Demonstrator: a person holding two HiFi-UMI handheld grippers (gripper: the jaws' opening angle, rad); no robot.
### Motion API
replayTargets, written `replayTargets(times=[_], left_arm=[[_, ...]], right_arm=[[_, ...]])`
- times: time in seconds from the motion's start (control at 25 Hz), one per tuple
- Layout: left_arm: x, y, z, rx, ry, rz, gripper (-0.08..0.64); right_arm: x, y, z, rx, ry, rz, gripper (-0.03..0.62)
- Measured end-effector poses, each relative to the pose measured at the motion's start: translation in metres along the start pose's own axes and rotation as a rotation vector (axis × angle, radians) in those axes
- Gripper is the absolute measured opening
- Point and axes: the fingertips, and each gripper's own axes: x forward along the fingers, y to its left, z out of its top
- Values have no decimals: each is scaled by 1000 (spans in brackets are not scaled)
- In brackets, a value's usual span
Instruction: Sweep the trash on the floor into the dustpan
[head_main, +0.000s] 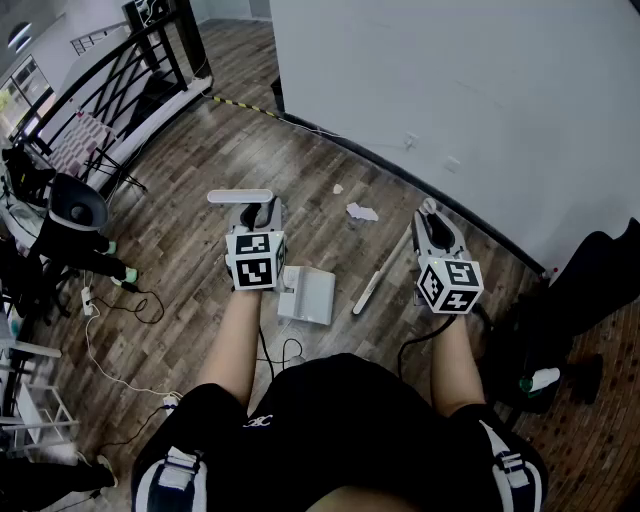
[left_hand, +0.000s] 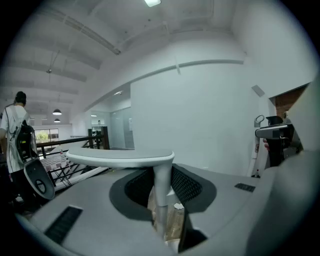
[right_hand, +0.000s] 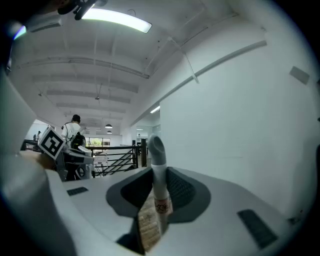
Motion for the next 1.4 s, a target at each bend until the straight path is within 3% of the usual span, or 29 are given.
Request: replayTargets(times=[0.2, 0.44, 0.84, 1.04, 1.4], left_arm=[[1, -8, -1, 8, 16, 10, 109], [4, -31, 0, 21, 37, 8, 109], [17, -75, 14, 27, 21, 25, 109], [30, -95, 31, 25, -6, 46, 109], [82, -118, 24, -5, 29, 16, 109]], right_arm=[[-4, -22, 5, -22, -14, -38, 98], [-13, -54, -1, 19, -12, -66, 100], [-37, -107, 4, 89, -35, -15, 100], [-32, -125, -4, 71, -5, 38, 99], [-8, -168, -4, 33, 10, 18, 99]])
